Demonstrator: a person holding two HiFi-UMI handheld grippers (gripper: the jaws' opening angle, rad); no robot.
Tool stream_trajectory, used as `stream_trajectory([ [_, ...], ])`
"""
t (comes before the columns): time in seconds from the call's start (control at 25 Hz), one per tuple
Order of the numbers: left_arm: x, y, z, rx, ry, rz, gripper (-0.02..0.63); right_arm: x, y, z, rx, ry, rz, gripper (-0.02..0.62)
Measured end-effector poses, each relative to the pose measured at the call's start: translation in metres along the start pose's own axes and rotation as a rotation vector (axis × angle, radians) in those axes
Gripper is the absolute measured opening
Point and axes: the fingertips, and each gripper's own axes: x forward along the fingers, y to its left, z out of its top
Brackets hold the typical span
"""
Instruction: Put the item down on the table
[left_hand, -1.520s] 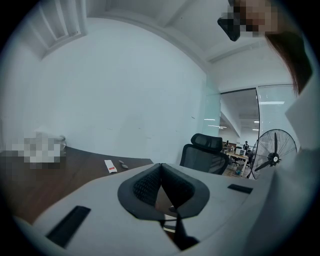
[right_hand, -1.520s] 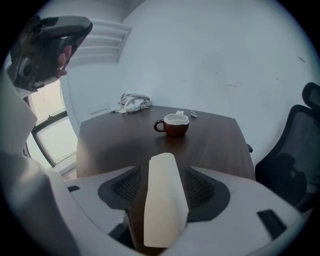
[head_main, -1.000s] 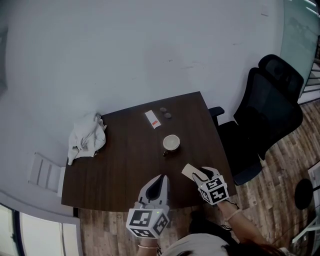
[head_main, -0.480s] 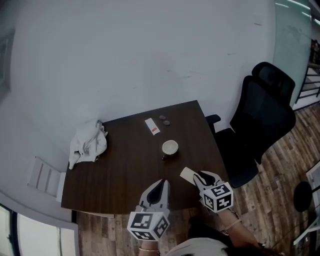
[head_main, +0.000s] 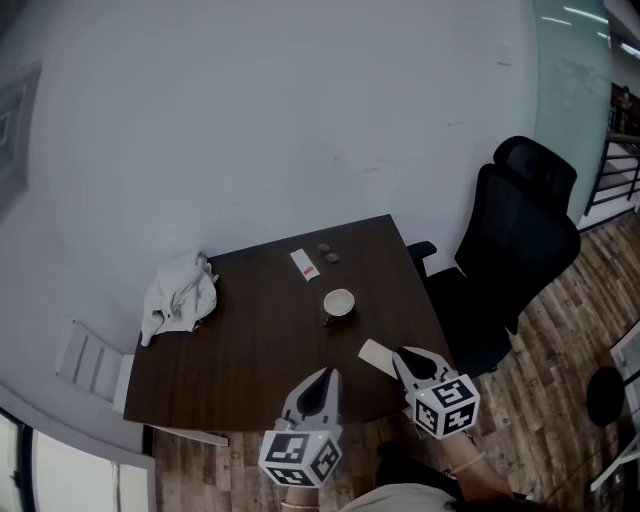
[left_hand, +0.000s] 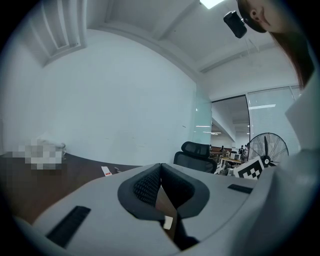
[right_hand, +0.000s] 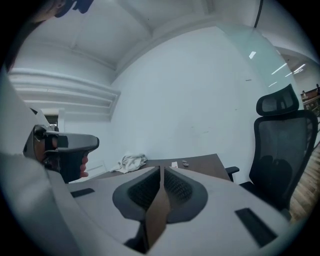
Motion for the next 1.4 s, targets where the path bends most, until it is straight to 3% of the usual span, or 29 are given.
stream_trajectory([
  [0.8,-0.058,-0.04,0.002,0.038,-0.017,-0.027,0.017,-0.097,0.037,0.049,-0.043,-0.177,-0.023,0.006],
  [1.4,-0.085,-0.07,-0.001,0.083,-0.016,-0.041,0.017,-0.14,0.05,0.055,-0.135,-0.214,-0.066,0.005],
])
